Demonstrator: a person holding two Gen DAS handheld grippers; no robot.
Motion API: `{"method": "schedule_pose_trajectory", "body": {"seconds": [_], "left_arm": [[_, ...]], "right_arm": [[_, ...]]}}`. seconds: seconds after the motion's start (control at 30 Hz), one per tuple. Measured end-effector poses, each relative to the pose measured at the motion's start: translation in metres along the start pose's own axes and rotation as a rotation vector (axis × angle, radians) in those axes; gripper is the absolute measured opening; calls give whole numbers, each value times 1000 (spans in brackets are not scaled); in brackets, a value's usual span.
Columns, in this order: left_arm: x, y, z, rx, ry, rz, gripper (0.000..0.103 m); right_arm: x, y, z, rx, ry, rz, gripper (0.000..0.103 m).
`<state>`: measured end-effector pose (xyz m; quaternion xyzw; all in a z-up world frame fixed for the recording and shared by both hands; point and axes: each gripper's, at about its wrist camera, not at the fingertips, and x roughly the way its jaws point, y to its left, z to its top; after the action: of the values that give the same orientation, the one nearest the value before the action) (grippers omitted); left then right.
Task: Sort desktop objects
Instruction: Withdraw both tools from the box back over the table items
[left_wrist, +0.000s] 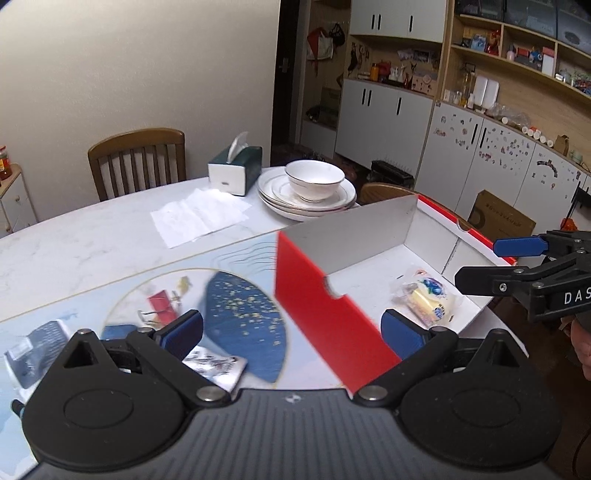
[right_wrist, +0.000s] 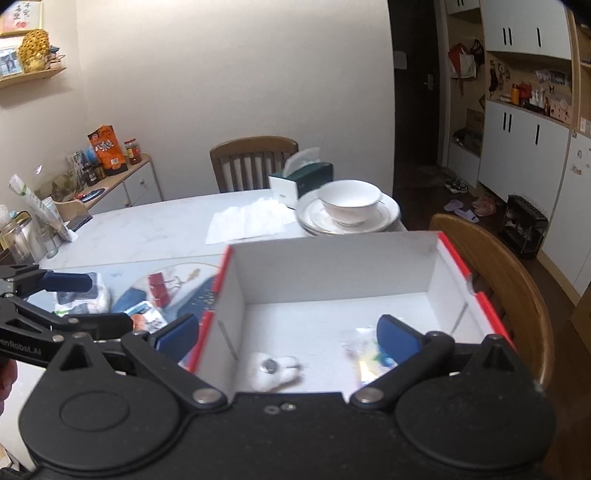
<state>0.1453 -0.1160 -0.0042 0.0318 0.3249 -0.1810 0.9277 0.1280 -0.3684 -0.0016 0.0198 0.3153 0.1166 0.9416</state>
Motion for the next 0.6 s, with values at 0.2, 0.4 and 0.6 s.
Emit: {"method": "schedule_pose_trajectory", "body": {"seconds": [0.2, 0.4, 0.6], "left_arm": [[-26, 31, -13, 46, -43, 18, 103], [-49, 62, -26, 53, -67, 5, 103], [-66, 91, -38, 44, -81, 36, 103]], "right_arm": [[-1, 46, -3, -23, -22, -9, 102], [1, 91, -8, -54, -29, -11, 102], [10, 130, -13, -75, -16, 1, 102]]}}
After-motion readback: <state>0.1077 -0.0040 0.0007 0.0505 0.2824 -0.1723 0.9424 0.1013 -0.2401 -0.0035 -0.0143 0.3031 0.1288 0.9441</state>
